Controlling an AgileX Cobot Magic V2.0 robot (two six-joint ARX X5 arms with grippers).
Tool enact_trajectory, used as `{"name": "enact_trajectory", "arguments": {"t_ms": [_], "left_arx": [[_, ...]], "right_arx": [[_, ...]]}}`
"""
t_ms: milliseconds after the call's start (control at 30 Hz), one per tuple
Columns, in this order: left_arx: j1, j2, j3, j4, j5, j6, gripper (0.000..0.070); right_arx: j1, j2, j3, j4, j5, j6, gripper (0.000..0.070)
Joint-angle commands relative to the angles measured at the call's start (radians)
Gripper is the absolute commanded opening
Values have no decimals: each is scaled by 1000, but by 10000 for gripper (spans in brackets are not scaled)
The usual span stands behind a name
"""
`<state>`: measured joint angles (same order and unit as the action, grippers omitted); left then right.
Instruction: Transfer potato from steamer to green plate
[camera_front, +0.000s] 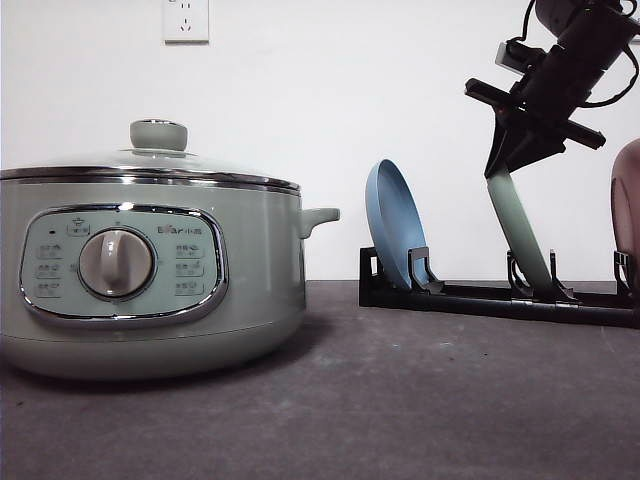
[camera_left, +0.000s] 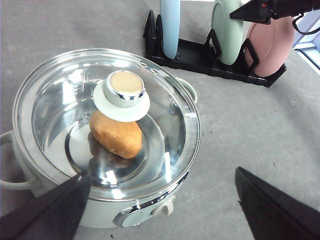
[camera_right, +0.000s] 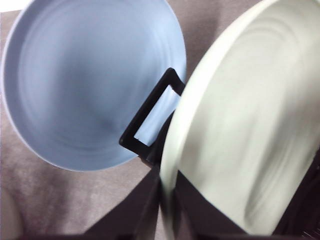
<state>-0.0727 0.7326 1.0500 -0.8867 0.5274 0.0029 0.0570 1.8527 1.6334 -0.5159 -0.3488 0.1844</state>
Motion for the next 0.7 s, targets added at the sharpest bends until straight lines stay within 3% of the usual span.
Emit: {"name": "enact_trajectory", "arguments": {"t_ms": [0, 400, 667], "left_arx": [[-2, 6, 26, 10, 5, 8, 592], [-2, 6, 26, 11, 5, 8, 592], [-2, 6, 26, 11, 5, 8, 592]], "right_arx": [[1, -7, 26, 12, -6, 0, 9], [43, -192, 33, 15, -22, -4, 8], [131, -335, 33, -153, 7, -110, 7]]}}
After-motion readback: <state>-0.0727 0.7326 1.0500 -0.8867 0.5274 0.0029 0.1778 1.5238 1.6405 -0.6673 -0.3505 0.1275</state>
